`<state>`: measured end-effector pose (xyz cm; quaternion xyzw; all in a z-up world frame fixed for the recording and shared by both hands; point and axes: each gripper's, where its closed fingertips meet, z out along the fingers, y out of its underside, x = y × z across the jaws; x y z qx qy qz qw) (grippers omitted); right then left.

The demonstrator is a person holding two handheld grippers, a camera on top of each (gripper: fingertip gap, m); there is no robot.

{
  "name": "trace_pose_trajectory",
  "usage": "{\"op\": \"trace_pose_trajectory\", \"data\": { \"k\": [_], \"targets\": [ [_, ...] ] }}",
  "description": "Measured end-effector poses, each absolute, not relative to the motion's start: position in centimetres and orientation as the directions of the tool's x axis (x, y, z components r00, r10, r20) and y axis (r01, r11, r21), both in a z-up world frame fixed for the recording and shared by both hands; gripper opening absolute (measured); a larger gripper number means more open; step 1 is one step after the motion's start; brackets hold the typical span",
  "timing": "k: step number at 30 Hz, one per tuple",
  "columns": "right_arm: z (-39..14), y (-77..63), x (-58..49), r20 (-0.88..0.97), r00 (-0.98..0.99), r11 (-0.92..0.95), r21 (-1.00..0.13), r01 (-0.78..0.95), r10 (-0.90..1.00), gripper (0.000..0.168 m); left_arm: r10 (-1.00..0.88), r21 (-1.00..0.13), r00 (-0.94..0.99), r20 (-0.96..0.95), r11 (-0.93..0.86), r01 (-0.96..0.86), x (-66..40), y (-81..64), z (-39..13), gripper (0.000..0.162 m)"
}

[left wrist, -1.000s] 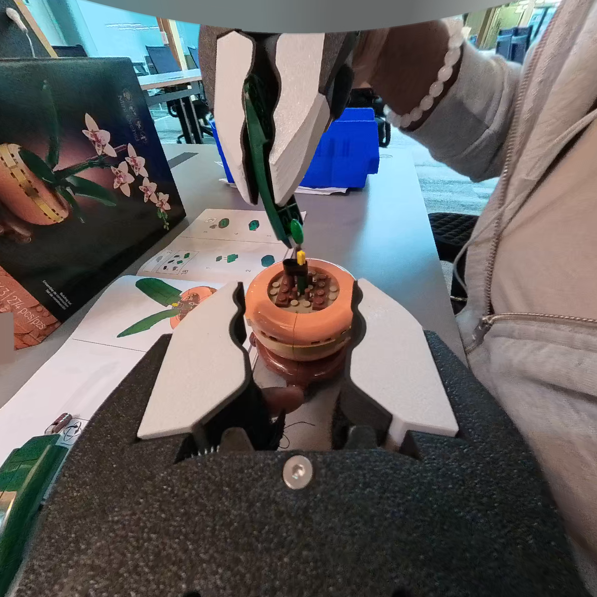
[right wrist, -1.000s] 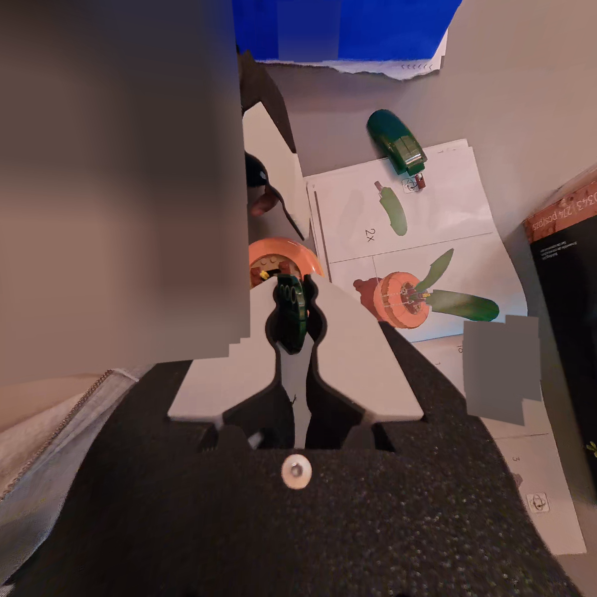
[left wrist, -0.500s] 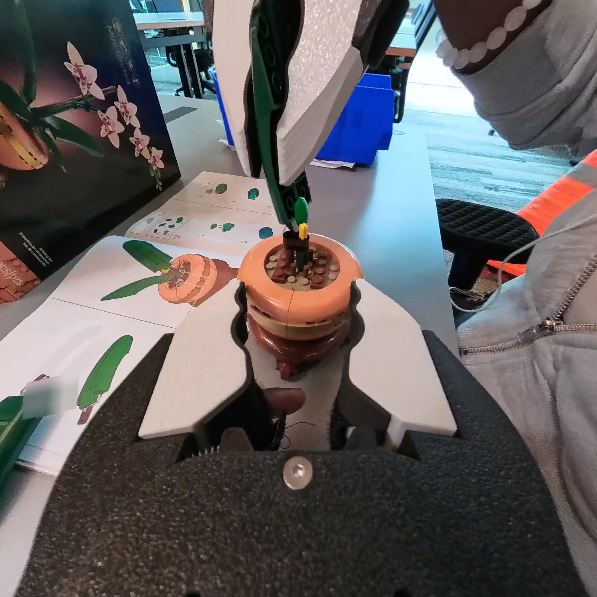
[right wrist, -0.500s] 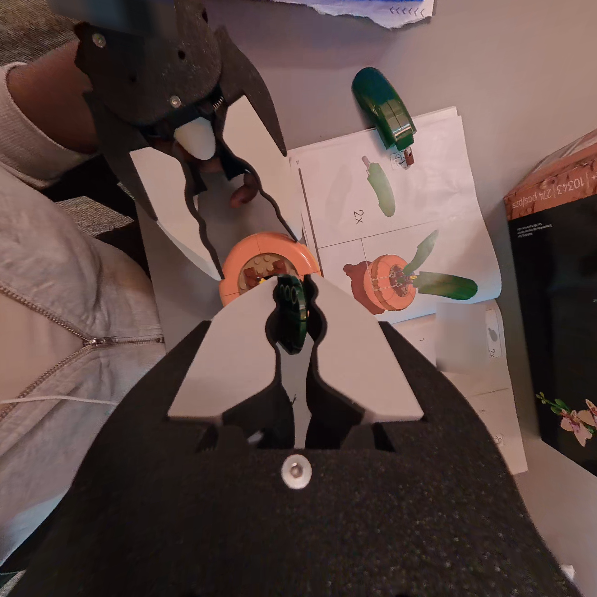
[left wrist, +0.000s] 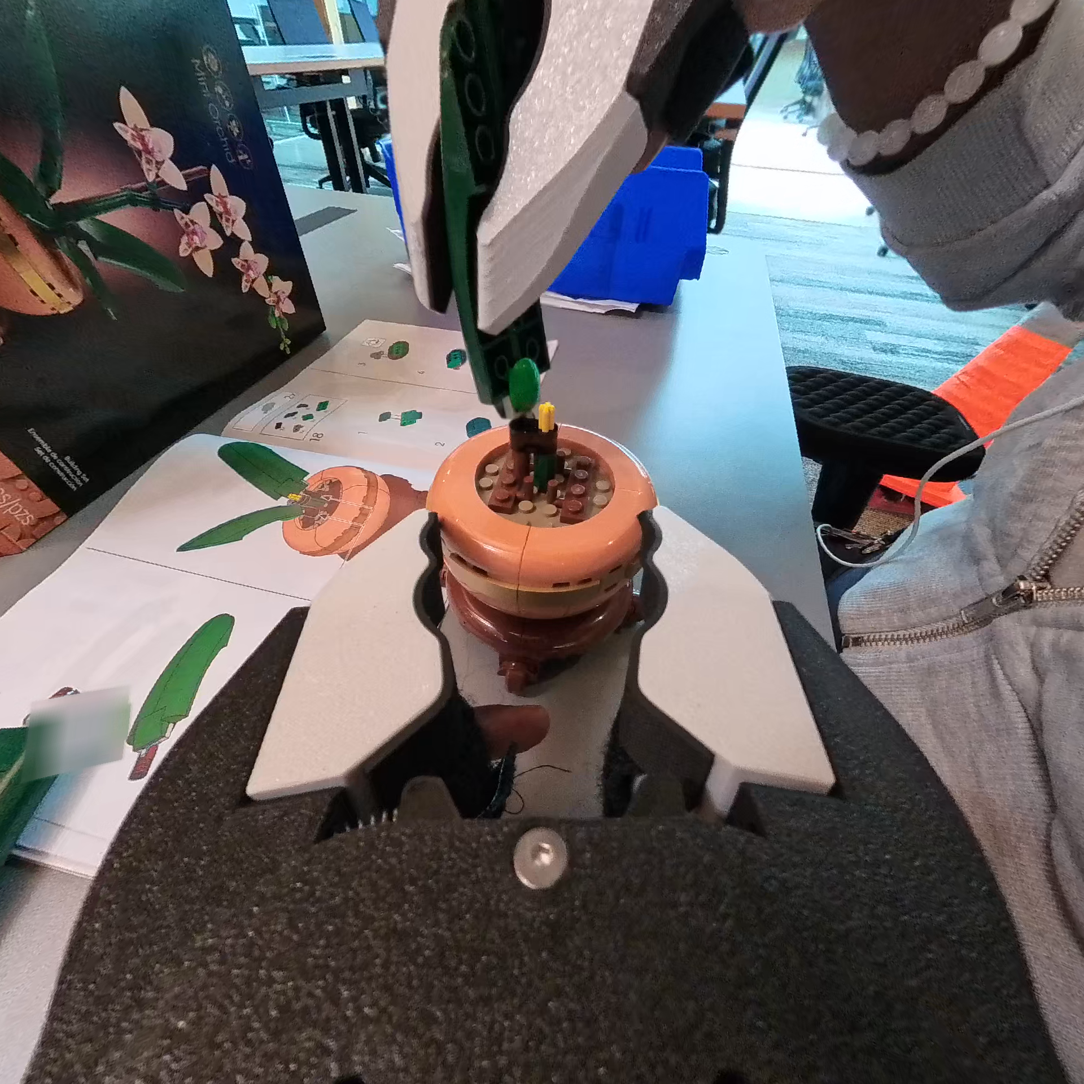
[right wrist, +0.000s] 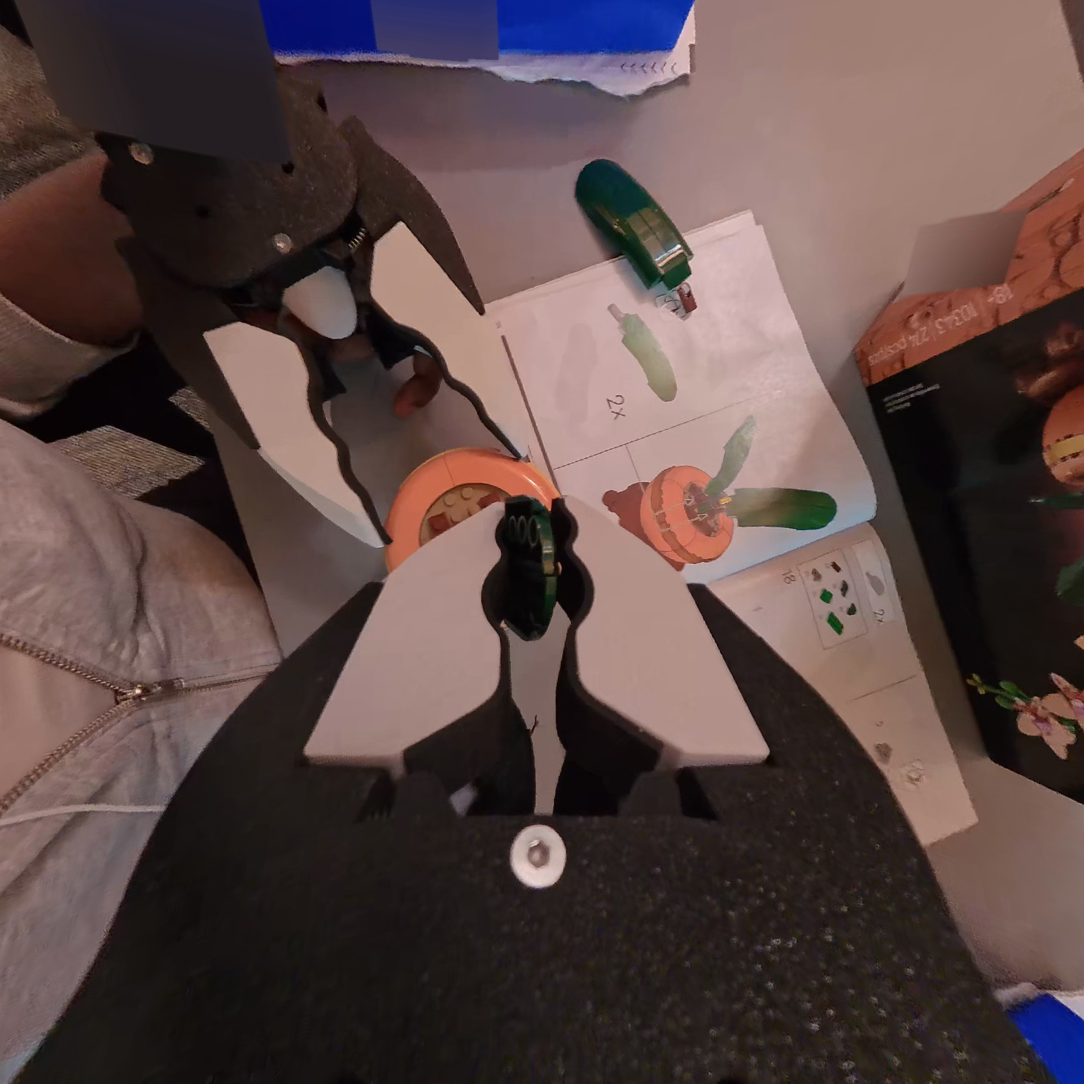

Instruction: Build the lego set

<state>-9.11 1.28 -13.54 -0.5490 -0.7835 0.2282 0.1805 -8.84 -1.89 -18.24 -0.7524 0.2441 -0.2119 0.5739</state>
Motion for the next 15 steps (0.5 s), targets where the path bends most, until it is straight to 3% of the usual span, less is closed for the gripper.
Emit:
{"op": "trace_pose_trajectory", "data": {
  "k": [15],
  "targets": [
    [-13.47, 1.22, -8.5, -0.009, -0.297, 0.246, -0.54, 0.805, 0.955, 0.011, -0.582, -0.962, 0.813, -0.034, -0.202, -0.184, -9.07, -1.88, -18.22, 0.07]
  ]
}}
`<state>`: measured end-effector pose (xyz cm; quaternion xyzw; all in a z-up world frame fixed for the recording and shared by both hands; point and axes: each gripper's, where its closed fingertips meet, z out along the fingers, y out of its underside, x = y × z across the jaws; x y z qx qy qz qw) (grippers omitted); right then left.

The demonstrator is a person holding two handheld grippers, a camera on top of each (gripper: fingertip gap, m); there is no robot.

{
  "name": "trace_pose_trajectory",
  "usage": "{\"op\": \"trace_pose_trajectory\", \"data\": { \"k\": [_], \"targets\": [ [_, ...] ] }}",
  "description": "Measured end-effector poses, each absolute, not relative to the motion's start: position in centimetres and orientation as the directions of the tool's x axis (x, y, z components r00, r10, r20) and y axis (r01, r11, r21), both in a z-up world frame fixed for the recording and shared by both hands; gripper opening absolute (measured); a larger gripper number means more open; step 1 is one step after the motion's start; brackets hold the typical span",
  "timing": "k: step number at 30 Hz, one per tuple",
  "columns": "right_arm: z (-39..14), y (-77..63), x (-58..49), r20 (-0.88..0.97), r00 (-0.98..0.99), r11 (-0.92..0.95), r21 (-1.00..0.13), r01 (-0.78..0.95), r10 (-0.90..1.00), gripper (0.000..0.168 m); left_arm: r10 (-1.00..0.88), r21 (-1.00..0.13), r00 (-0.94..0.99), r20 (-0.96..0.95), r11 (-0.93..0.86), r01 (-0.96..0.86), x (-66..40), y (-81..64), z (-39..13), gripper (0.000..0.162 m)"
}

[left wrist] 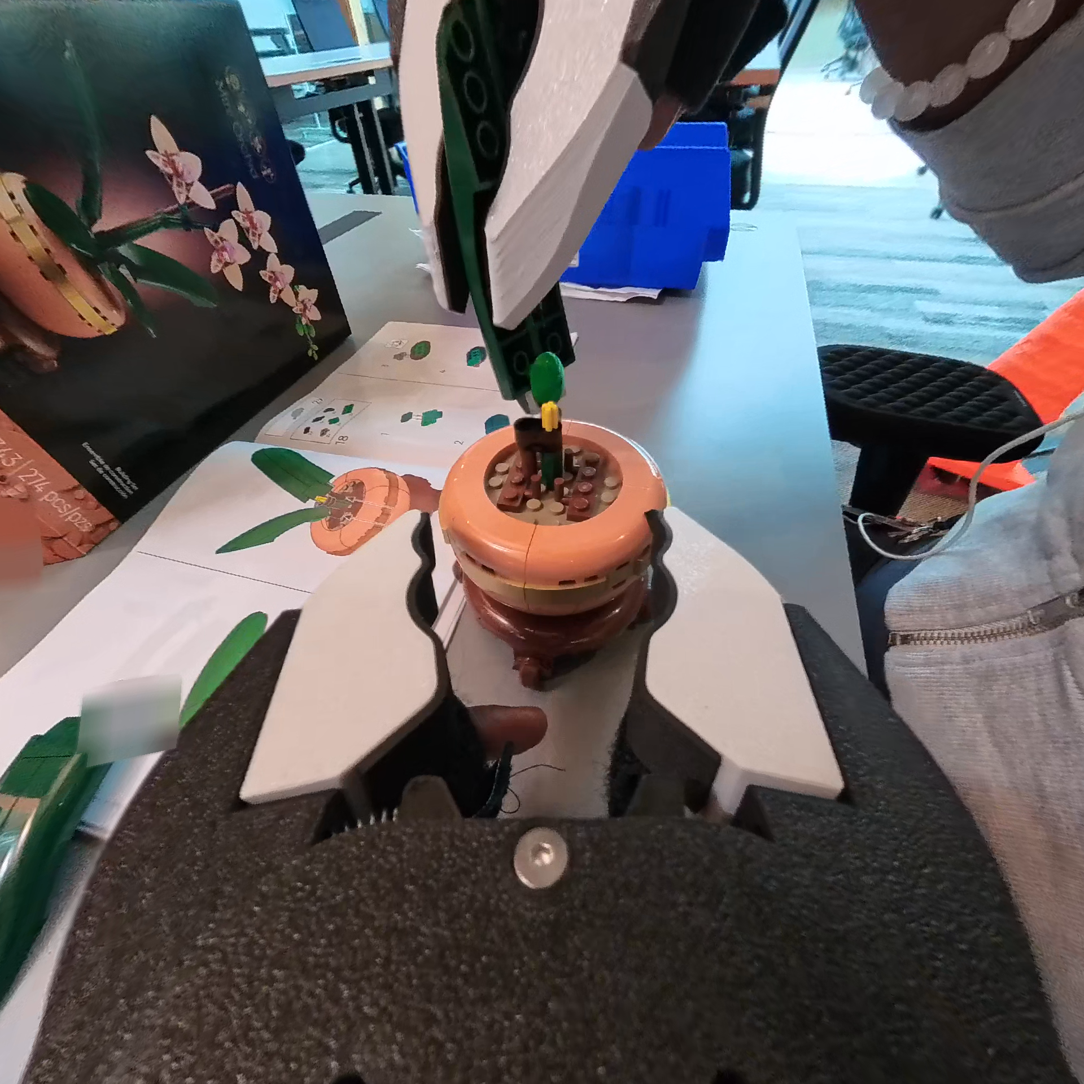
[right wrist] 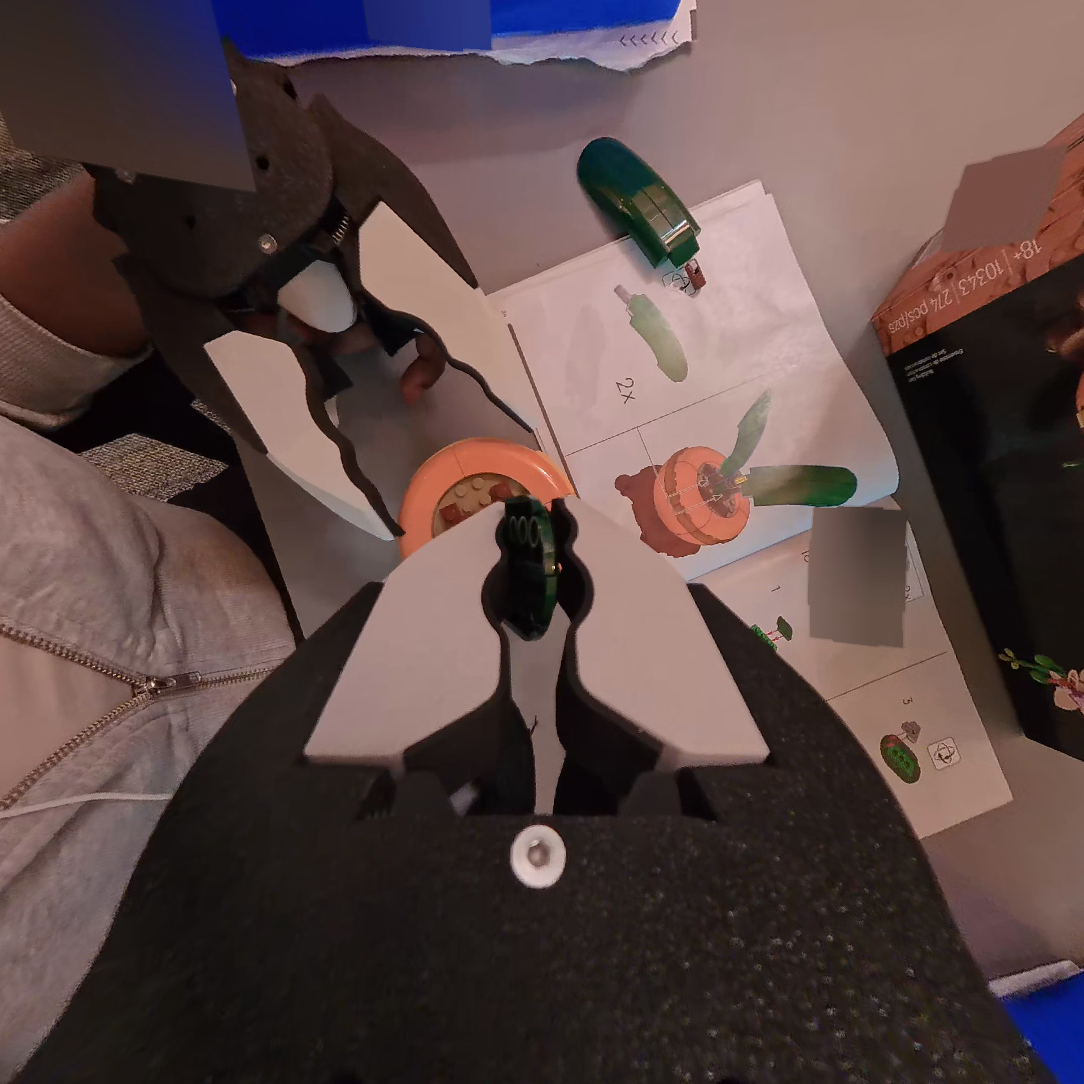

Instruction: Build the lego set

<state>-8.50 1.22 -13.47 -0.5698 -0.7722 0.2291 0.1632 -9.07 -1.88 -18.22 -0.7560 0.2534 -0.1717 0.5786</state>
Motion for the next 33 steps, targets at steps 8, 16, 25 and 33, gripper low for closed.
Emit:
{"op": "trace_pose_trajectory", "data": {
  "k": [8, 16, 25, 33],
  "targets": [
    [-13.6, 1.3, -8.6, 0.006, -0.287, 0.243, -0.548, 0.801, 0.958, 0.011, -0.585, -0.95, 0.808, -0.067, -0.211, -0.231, -8.8, -2.0, -18.6, 0.071],
    [-13.6, 1.2, -8.6, 0.04, -0.285, 0.26, -0.543, 0.798, 0.958, 0.011, -0.588, -0.941, 0.805, -0.074, -0.226, -0.251, -8.5, -1.7, -19.2, 0.072],
    [-13.5, 1.3, -8.8, 0.067, -0.275, 0.266, -0.549, 0.793, 0.959, 0.011, -0.588, -0.945, 0.806, -0.067, -0.222, -0.241, -8.6, -1.7, -19.2, 0.072],
    [-13.6, 1.5, -8.5, 0.019, -0.242, 0.207, -0.587, 0.783, 0.97, 0.011, -0.589, -0.947, 0.806, -0.061, -0.221, -0.233, -8.6, -1.7, -19.2, 0.073]
  ]
}}
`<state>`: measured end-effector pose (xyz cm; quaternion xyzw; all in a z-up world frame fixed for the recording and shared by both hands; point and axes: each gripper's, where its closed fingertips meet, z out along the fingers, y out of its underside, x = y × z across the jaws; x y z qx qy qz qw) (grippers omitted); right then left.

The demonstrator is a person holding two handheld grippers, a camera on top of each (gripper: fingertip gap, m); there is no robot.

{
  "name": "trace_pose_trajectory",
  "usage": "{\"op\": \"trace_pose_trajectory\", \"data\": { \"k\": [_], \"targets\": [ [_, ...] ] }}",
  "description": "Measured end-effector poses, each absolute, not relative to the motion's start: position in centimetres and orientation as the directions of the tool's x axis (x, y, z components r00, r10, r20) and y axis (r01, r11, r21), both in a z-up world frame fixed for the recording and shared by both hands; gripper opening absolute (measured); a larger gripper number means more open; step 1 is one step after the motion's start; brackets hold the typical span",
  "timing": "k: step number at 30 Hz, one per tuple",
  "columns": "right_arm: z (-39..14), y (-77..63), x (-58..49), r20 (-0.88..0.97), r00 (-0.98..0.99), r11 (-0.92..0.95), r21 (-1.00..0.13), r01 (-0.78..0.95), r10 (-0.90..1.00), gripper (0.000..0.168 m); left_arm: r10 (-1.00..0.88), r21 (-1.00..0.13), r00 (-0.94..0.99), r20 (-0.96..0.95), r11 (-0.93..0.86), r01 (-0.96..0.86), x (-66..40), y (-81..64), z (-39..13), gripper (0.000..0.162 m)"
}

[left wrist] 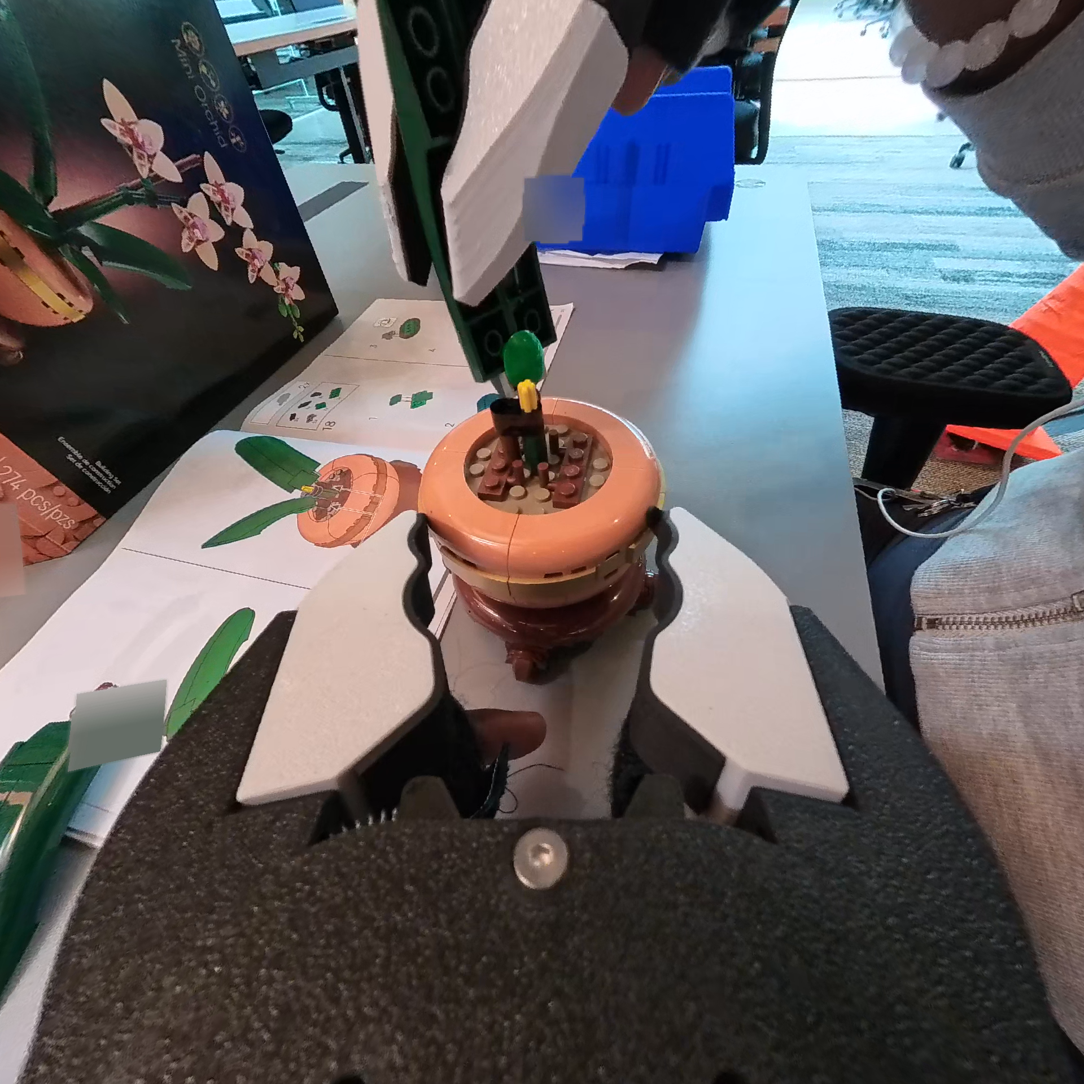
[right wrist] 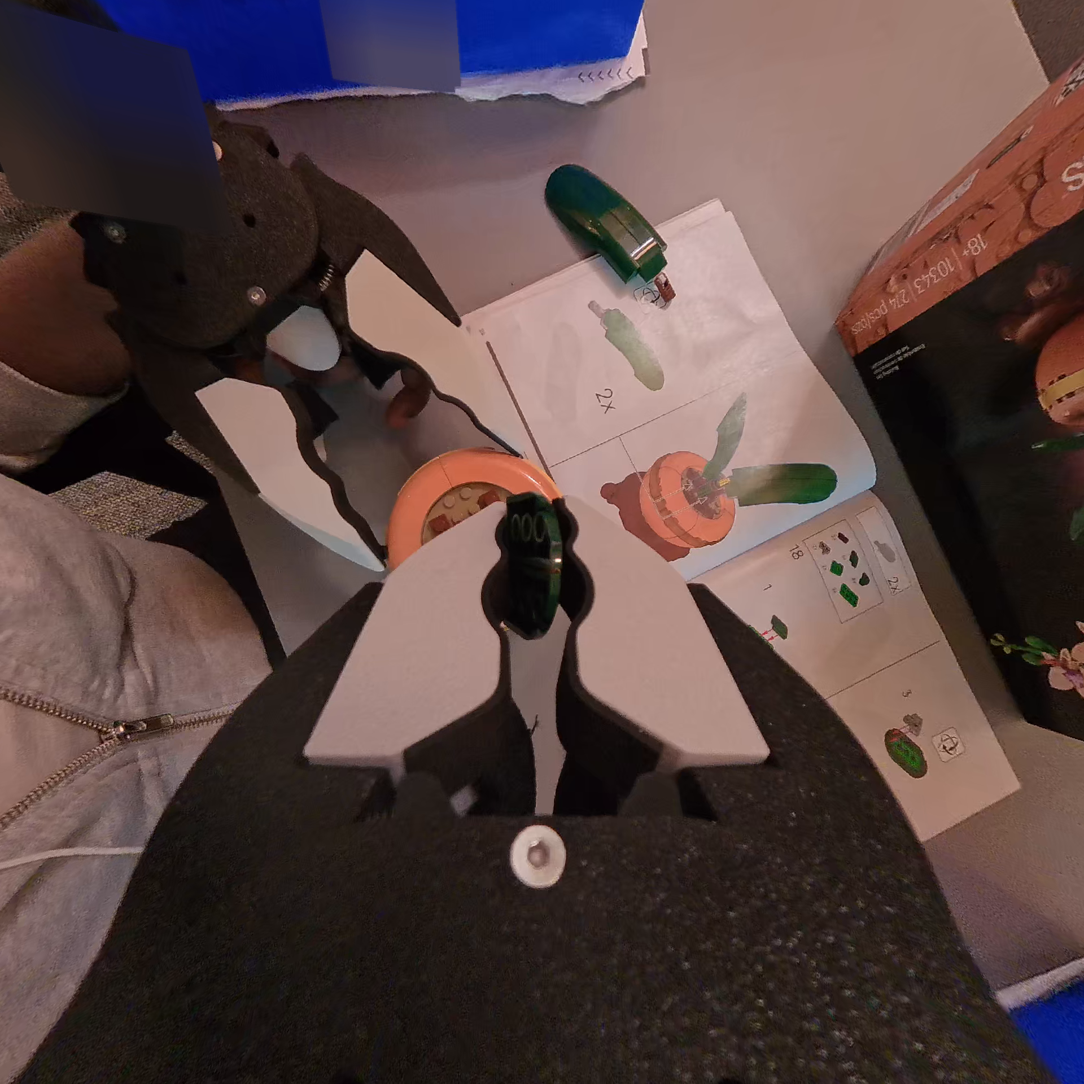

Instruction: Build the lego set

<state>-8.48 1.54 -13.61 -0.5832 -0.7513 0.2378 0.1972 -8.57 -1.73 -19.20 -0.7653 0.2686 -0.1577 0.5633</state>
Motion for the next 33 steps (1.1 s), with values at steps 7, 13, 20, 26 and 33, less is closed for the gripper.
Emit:
{"op": "trace_pose_trajectory", "data": {
  "k": [7, 13, 20, 26, 33],
  "targets": [
    [-13.57, 1.33, -8.43, 0.042, -0.226, 0.206, -0.595, 0.777, 0.973, 0.011, -0.589, -0.947, 0.806, -0.06, -0.221, -0.232, -8.49, -1.67, -19.31, 0.074],
    [-13.54, 1.36, -8.43, 0.043, -0.205, 0.188, -0.613, 0.767, 0.978, 0.011, -0.589, -0.949, 0.806, -0.056, -0.22, -0.226, -8.49, -1.66, -19.22, 0.074],
    [-13.59, 1.55, -8.53, 0.034, -0.185, 0.165, -0.629, 0.76, 0.982, 0.011, -0.585, -0.95, 0.809, -0.054, -0.218, -0.222, -8.44, -1.6, -19.33, 0.075],
    [-13.53, 1.45, -8.65, 0.059, -0.18, 0.176, -0.639, 0.749, 0.982, 0.011, -0.584, -0.951, 0.81, -0.055, -0.217, -0.221, -8.44, -1.53, -19.35, 0.075],
    [-13.57, 1.17, -8.81, 0.096, -0.192, 0.209, -0.639, 0.741, 0.977, 0.011, -0.584, -0.951, 0.81, -0.055, -0.215, -0.22, -8.4, -1.49, -19.36, 0.075]
  ]
}}
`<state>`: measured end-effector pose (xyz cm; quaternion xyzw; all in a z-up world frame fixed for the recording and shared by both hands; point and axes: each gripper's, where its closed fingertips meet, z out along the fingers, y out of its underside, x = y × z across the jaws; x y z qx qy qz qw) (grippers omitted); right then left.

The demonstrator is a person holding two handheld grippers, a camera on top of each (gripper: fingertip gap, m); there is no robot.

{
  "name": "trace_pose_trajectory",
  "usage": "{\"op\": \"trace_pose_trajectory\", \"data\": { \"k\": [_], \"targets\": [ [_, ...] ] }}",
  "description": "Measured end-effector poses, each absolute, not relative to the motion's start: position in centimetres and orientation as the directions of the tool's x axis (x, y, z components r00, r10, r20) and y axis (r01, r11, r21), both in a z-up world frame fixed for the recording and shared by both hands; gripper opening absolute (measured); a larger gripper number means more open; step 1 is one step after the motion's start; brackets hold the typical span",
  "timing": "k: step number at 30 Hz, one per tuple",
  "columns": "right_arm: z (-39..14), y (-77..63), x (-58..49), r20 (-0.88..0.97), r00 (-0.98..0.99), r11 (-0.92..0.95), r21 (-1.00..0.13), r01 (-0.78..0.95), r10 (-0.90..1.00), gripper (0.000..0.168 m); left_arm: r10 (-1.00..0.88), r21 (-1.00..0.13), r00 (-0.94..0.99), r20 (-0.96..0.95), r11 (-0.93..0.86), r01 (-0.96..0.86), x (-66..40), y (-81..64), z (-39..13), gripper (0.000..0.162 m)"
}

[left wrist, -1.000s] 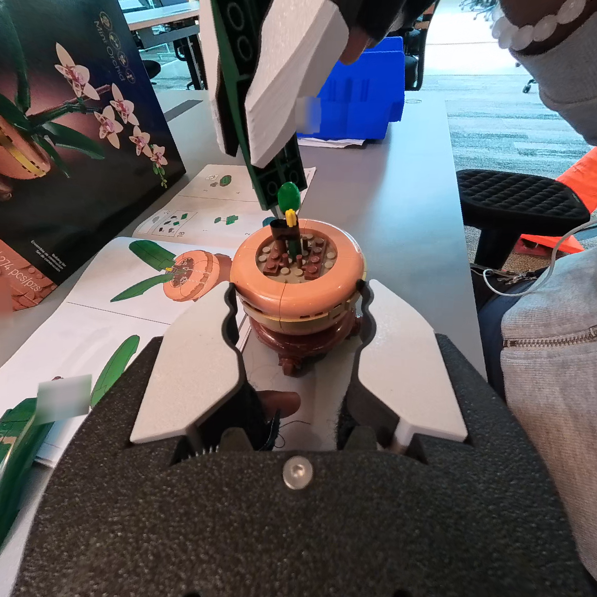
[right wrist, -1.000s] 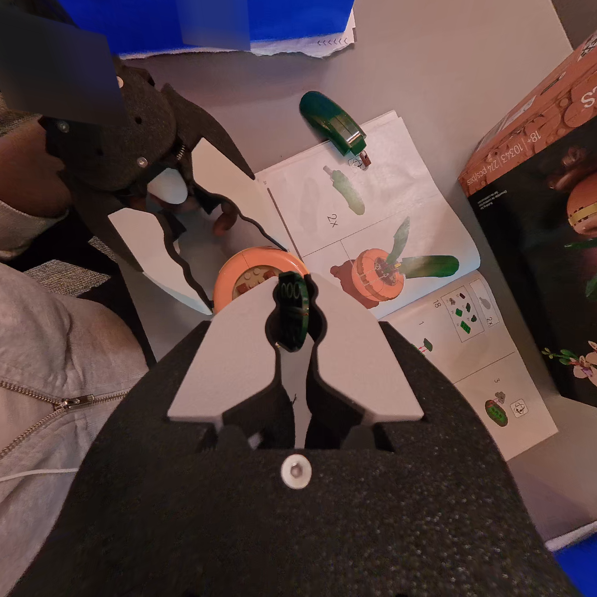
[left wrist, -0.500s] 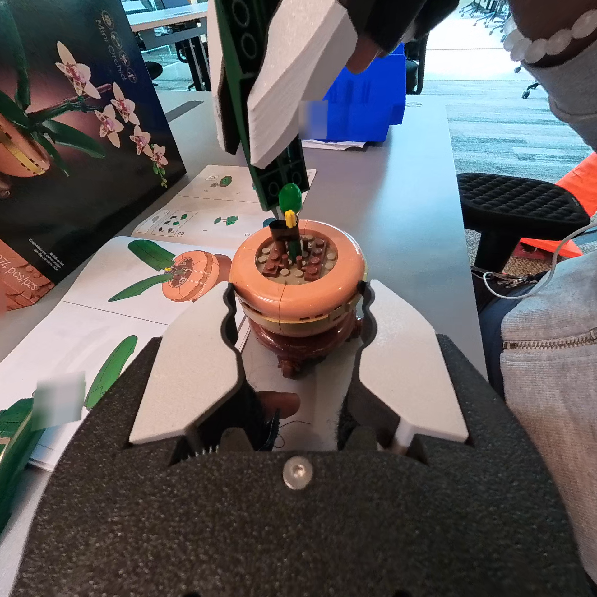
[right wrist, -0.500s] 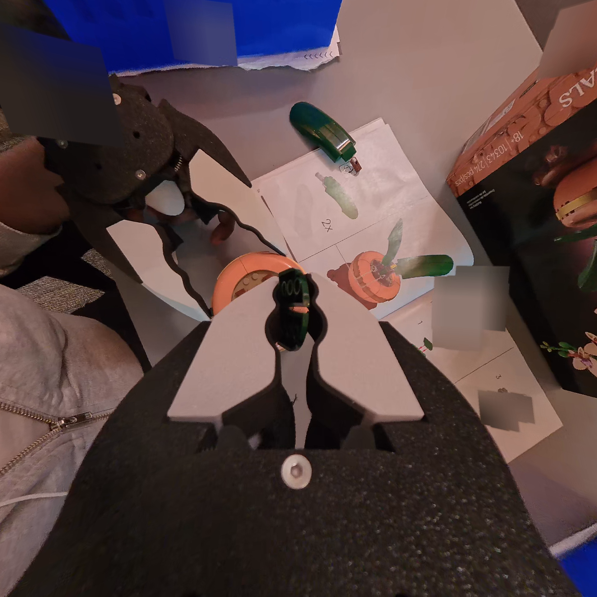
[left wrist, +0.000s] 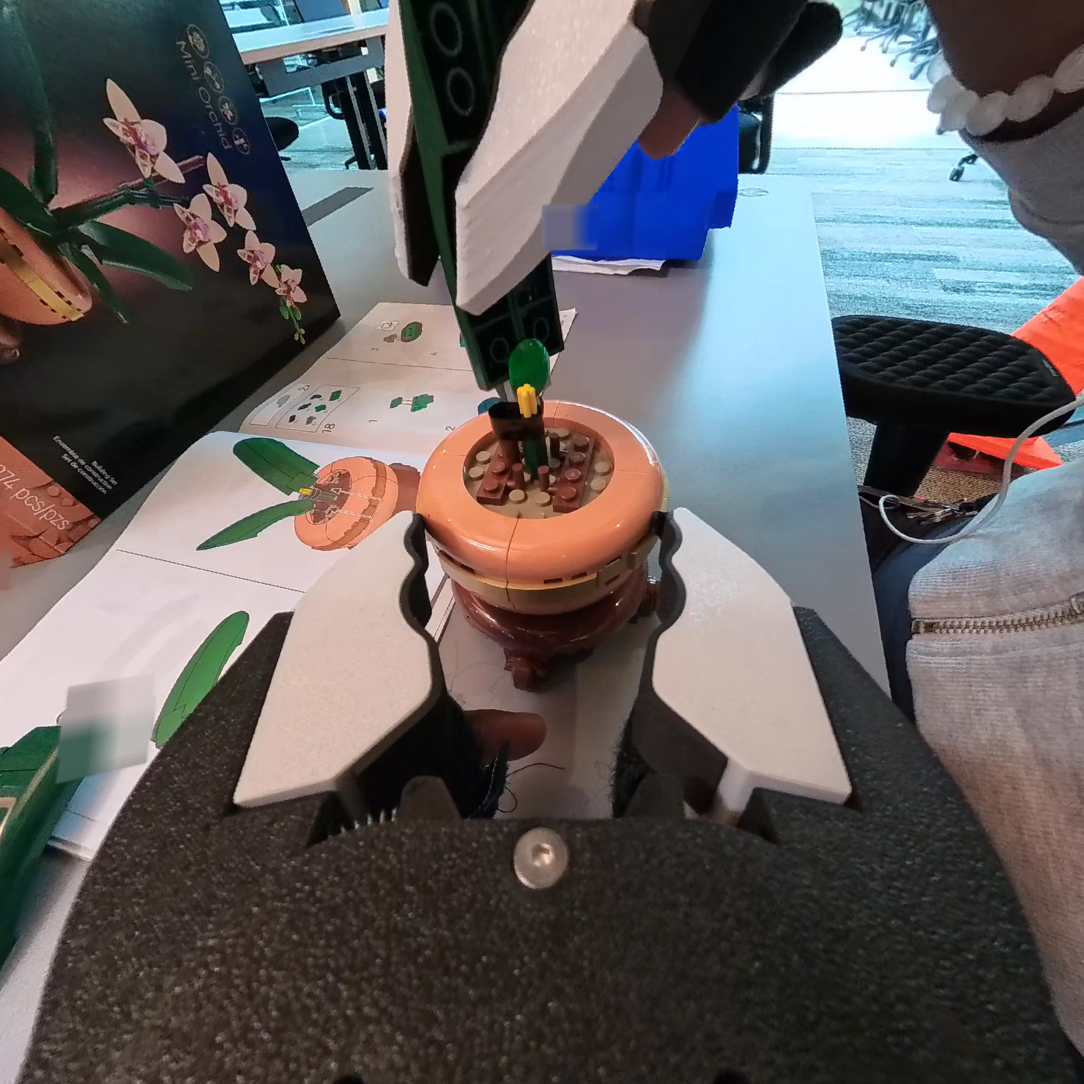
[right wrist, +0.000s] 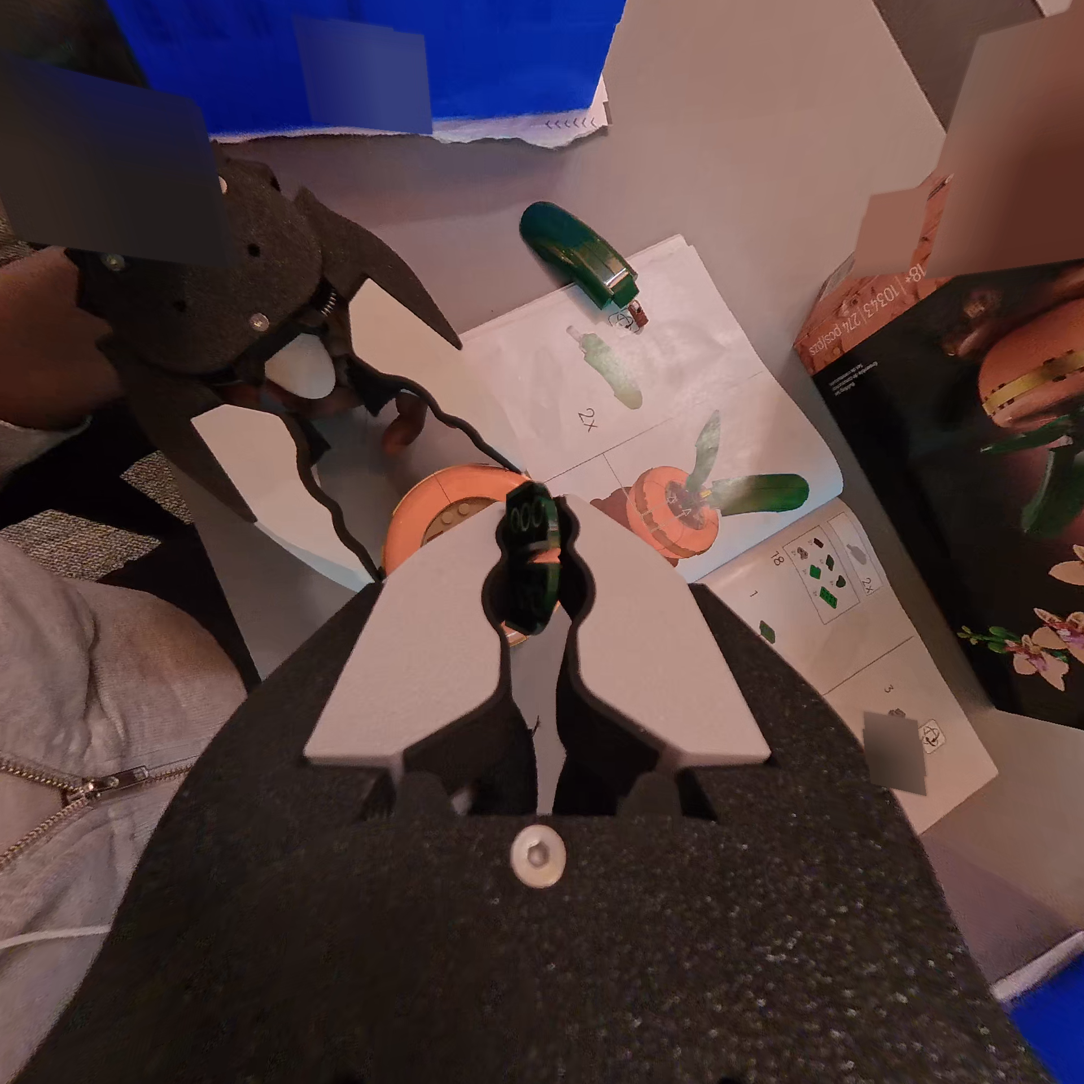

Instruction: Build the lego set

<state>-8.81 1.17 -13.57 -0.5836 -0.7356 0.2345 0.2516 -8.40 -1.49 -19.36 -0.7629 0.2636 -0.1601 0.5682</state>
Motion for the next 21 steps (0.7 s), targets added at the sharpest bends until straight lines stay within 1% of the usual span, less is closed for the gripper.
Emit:
{"op": "trace_pose_trajectory", "data": {
  "k": [12, 16, 19, 21],
  "targets": [
    [-13.49, 1.32, -8.76, 0.067, -0.179, 0.177, -0.67, 0.721, 0.982, 0.011, -0.583, -0.952, 0.81, -0.062, -0.211, -0.224, -8.37, -1.49, -19.37, 0.076],
    [-13.4, 1.44, -8.98, 0.038, -0.172, 0.149, -0.698, 0.701, 0.984, 0.012, -0.587, -0.953, 0.807, -0.058, -0.209, -0.221, -8.42, -1.6, -19.32, 0.076],
    [-13.95, 1.26, -9.03, 0.032, -0.184, 0.155, -0.69, 0.707, 0.982, 0.026, -0.59, -0.952, 0.805, -0.063, -0.207, -0.226, -8.32, -1.57, -19.36, 0.076],
    [-14.29, 1.27, -9.18, 0.043, -0.19, 0.168, -0.681, 0.712, 0.981, 0.026, -0.591, -0.952, 0.804, -0.063, -0.206, -0.226, -8.28, -1.58, -19.35, 0.076]
  ]
}}
